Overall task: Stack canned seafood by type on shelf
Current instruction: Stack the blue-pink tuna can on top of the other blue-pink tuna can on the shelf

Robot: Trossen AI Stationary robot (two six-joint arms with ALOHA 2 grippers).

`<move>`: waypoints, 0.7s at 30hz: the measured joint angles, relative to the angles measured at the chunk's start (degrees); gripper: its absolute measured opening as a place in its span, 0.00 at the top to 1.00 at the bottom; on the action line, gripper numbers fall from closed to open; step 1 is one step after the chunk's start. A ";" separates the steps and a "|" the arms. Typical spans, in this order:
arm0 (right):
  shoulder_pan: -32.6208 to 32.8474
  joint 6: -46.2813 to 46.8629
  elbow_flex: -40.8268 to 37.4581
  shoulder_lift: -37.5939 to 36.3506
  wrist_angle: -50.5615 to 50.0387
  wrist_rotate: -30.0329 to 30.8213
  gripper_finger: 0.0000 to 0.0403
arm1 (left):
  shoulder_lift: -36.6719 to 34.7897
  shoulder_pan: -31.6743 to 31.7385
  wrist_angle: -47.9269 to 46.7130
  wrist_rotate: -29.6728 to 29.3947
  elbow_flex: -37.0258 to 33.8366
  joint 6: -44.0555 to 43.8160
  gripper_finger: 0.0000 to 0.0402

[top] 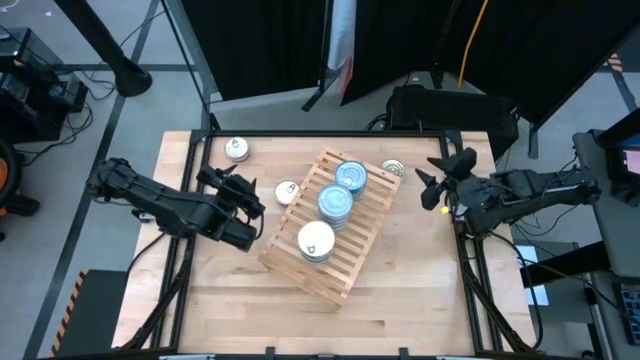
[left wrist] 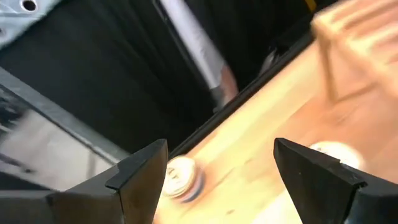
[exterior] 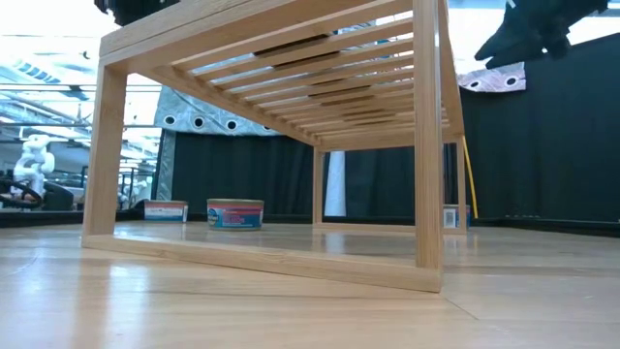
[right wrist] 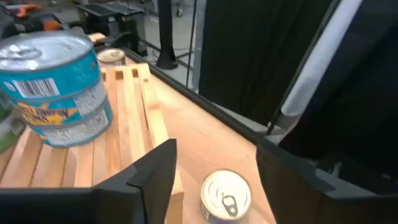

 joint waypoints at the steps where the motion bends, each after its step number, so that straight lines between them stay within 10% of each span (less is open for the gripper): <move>1: 0.00 1.16 0.00 0.28 -0.93 0.02 0.49 | 0.00 0.42 -0.29 0.42 -1.12 1.76 0.25; 16: -7.05 5.14 -2.63 -0.12 -1.82 5.20 0.96 | -0.04 2.43 -0.13 -2.90 -9.11 -0.91 0.25; 21: -11.39 6.37 -10.28 -0.55 4.62 -0.94 0.97 | -0.04 2.48 1.93 -1.60 -10.45 -0.57 0.25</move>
